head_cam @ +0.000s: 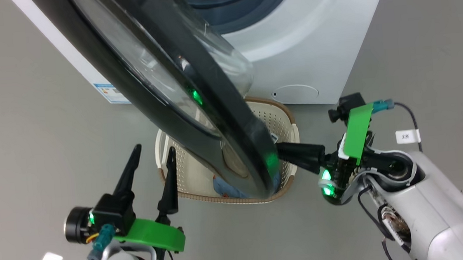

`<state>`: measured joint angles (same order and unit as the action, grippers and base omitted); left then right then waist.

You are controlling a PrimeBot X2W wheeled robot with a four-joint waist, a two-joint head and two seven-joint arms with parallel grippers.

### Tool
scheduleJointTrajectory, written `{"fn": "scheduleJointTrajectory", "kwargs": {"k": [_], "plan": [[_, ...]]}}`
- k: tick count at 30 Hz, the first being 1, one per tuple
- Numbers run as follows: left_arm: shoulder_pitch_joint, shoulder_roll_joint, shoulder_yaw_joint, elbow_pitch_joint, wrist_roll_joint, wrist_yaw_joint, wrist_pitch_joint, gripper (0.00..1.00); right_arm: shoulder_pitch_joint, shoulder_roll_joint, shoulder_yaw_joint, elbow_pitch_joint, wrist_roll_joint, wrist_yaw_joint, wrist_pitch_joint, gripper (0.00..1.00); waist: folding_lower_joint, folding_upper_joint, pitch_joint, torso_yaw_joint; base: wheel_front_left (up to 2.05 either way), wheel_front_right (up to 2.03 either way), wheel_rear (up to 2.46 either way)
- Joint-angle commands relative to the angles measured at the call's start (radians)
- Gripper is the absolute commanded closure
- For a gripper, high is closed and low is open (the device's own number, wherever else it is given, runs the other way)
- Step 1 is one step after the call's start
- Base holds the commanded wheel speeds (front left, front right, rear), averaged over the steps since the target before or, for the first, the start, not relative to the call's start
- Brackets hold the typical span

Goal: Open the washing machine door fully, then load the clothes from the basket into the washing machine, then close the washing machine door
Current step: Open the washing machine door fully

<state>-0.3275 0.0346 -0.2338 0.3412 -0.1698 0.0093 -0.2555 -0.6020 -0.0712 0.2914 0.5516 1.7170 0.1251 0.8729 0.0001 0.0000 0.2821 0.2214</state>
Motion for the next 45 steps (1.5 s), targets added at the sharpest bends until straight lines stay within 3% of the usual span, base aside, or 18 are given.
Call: {"fn": "scheduleJointTrajectory", "kwargs": {"k": [1,29,45], "plan": [[0.006,0.016,0.033,-0.011,0.012,0.000,-0.006,0.00,0.022,0.021,0.031,-0.034,0.025,0.006,-0.007,1.00,0.0000,0.0000,-0.014,0.005,0.00,0.00,0.00],[0.058,0.016,0.033,0.018,0.022,-0.006,-0.006,0.00,0.100,0.021,0.235,-0.045,0.204,0.006,-0.094,1.00,0.0000,0.0000,-0.103,0.036,0.00,0.00,0.00],[0.062,0.016,0.046,0.025,0.025,-0.009,-0.006,0.00,0.114,0.021,0.256,-0.027,0.219,0.006,-0.123,1.00,0.0000,0.0000,-0.123,0.041,0.00,0.00,0.00]]}}
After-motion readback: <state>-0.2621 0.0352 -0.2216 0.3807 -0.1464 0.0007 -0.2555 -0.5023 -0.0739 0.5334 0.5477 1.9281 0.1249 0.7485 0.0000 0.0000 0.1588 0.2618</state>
